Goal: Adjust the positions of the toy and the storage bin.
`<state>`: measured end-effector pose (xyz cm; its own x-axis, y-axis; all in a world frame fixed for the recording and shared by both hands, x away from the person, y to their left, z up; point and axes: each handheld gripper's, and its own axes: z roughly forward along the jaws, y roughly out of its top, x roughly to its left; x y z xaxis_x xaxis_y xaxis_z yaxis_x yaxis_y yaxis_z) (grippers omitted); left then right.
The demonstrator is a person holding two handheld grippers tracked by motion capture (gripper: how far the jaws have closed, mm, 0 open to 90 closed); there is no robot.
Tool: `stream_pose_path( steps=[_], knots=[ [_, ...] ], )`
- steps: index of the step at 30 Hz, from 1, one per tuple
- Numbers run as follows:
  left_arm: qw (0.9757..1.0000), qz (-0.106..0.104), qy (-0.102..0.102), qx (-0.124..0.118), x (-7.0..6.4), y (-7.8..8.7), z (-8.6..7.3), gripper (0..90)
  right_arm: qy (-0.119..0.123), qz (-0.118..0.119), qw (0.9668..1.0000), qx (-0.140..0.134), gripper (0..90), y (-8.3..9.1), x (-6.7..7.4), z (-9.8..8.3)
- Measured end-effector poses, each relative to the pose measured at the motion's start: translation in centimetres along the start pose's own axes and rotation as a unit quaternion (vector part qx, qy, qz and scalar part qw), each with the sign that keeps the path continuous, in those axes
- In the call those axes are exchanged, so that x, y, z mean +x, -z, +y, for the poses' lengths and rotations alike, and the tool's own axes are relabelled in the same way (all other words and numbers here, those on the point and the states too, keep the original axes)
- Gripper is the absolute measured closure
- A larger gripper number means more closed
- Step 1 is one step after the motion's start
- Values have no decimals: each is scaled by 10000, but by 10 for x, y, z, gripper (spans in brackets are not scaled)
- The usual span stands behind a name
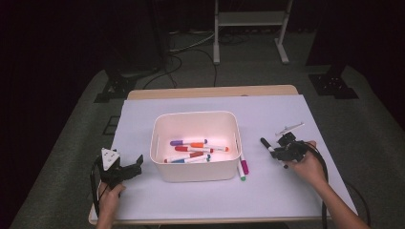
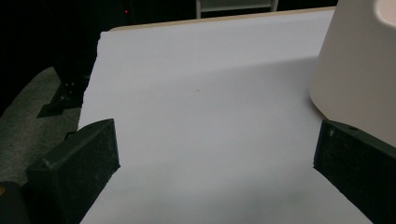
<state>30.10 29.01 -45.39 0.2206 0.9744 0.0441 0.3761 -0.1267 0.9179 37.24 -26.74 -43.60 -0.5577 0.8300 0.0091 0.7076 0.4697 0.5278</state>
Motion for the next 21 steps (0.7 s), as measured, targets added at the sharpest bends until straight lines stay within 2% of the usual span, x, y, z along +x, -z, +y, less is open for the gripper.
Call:
stream_pose_path(
  steps=[6, 10, 14, 21],
  knots=[
    [10000, 1, 2, 7, 0, 0, 0, 0, -99, 52, 9999, -8, 760, 1, -2, 0],
    [10000, 5, 1, 3, 0, 0, 0, 0, -184, 302, 9994, 43, 760, 4, -2, -1],
    [10000, 6, -1, 4, 0, 0, 0, 0, -145, 451, 9989, 1, 760, 10, 0, -2],
    [10000, 3, 3, 10, 0, 0, 0, 0, -116, 734, 9969, -258, 760, 34, 9, 1]
  ],
)
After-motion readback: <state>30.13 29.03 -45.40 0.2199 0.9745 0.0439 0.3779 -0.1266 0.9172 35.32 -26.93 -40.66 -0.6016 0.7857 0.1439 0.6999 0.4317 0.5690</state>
